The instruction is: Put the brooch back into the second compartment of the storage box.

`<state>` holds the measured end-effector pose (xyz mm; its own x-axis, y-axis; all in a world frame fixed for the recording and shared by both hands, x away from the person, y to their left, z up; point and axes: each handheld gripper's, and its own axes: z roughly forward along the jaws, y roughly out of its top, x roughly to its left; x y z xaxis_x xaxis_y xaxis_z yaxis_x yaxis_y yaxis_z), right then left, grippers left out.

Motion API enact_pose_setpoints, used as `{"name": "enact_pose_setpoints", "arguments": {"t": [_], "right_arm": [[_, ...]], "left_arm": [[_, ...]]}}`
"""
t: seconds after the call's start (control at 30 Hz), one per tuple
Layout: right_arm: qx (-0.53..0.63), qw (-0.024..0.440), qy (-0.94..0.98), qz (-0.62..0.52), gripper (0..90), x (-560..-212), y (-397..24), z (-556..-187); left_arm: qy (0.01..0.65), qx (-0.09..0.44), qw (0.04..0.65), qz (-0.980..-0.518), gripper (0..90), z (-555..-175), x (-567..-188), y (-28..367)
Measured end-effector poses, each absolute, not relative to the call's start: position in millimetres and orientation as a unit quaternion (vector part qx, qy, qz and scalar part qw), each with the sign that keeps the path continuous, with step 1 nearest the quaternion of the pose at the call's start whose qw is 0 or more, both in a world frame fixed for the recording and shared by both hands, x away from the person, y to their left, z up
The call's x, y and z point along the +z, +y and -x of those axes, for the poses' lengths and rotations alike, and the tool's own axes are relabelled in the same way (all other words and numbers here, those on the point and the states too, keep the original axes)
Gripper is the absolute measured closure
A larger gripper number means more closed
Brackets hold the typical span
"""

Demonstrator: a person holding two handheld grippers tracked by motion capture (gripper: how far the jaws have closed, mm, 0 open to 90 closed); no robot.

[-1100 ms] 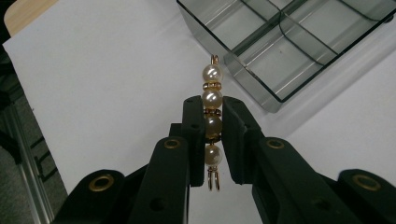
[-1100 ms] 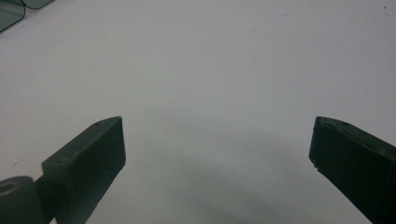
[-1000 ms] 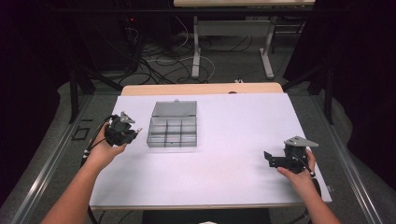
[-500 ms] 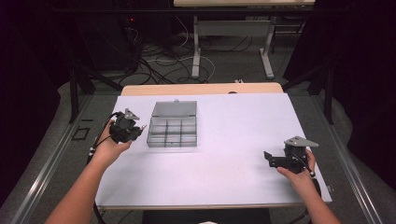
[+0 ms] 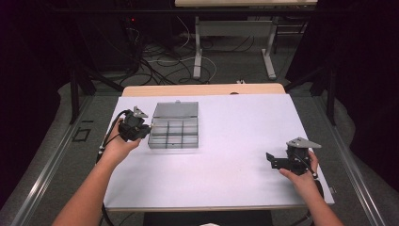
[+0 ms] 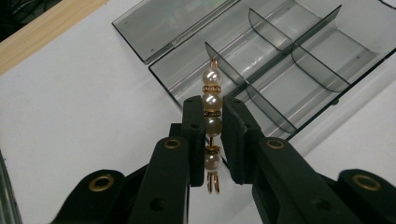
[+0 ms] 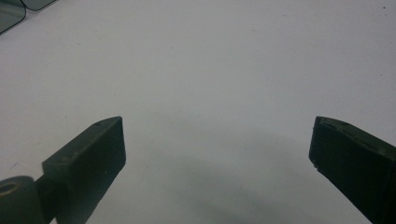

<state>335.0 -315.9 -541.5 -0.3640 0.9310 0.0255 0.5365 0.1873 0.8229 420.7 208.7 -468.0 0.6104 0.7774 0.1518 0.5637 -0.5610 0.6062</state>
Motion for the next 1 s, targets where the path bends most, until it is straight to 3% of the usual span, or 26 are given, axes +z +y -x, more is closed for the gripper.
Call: {"name": "enact_pose_setpoints", "arguments": {"t": [1.0], "right_arm": [[0.389, 0.253, 0.728, -0.505, 3.4, -541.2, -316.5, -334.2]], "left_arm": [[0.379, 0.196, 0.28, -0.86, 80.1, -435.3, -468.3, 174.6]]}}
